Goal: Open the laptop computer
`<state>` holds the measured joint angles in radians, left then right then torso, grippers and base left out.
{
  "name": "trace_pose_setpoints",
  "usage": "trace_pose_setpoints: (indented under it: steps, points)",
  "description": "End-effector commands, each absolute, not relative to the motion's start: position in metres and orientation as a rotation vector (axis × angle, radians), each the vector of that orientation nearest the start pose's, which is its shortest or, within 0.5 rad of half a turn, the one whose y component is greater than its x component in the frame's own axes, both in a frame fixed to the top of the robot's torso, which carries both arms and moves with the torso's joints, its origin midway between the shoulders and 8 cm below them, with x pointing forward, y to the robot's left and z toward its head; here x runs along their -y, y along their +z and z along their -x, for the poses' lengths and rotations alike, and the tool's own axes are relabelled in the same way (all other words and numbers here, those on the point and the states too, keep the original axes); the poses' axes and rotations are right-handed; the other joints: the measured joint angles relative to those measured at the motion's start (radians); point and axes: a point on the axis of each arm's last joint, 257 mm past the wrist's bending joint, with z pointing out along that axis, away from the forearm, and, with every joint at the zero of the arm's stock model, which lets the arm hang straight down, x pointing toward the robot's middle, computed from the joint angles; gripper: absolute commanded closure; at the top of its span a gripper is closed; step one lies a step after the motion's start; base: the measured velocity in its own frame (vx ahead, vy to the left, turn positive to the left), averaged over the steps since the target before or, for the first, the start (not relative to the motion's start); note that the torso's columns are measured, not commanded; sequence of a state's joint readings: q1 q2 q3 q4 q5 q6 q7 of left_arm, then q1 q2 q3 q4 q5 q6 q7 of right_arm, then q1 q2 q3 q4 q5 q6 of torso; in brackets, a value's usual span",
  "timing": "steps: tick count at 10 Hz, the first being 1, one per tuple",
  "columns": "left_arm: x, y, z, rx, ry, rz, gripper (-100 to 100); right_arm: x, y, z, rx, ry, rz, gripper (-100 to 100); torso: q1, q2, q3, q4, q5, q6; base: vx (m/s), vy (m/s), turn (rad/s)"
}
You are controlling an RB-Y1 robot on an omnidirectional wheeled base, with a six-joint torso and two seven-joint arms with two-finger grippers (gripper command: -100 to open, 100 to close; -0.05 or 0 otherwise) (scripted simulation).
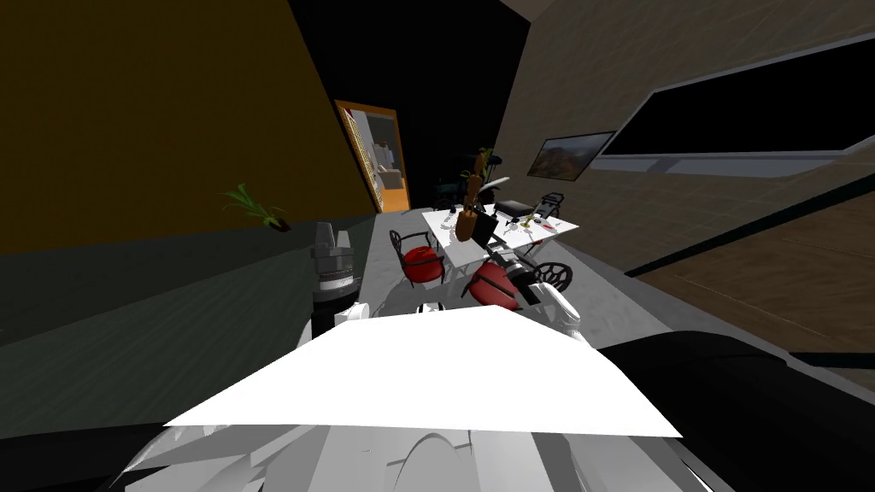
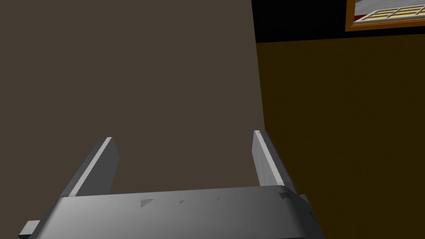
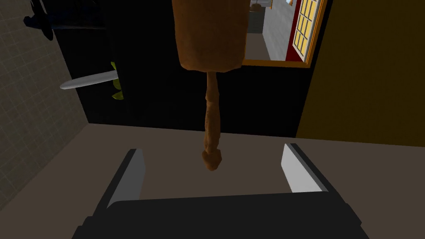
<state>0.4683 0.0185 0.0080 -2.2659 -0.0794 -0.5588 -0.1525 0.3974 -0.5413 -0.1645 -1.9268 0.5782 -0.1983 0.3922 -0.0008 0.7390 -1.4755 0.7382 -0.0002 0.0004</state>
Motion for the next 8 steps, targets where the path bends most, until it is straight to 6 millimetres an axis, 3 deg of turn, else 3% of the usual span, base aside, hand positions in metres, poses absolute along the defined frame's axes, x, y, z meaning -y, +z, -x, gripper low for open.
trace_pose_setpoints:
  steps: [1, 4, 5, 8]
  points:
    - [-0.264, 0.038, -0.340, -0.652, -1.130, 0.477, 0, 0.404, -0.150, -0.439, -1.522, -0.057, 0.138, -100, 0.001, 0.001, 0.001, 0.000, 0.000, 0.000, 0.044, 0.022, 0.097]
    - [-0.264, 0.038, -0.340, -0.652, -1.130, 0.477, 0, 0.444, -0.152, -0.446, -1.563, -0.248, 0.230, -100, 0.001, -0.002, -0.001, -0.001, 0.000, 0.000, 0.065, 0.027, 0.099]
    - [-0.264, 0.038, -0.340, -0.652, -1.130, 0.477, 0, 0.444, -0.152, -0.446, -1.563, -0.248, 0.230, -100, 0.001, -0.002, -0.001, -0.001, 0.000, 0.000, 0.046, 0.019, 0.030]
    - [-0.264, 0.038, -0.340, -0.652, -1.130, 0.477, 0, 0.482, -0.146, -0.451, -1.582, -0.426, 0.311, -100, 0.000, 0.000, 0.000, 0.000, 0.000, 0.000, 0.039, 0.011, 0.079]
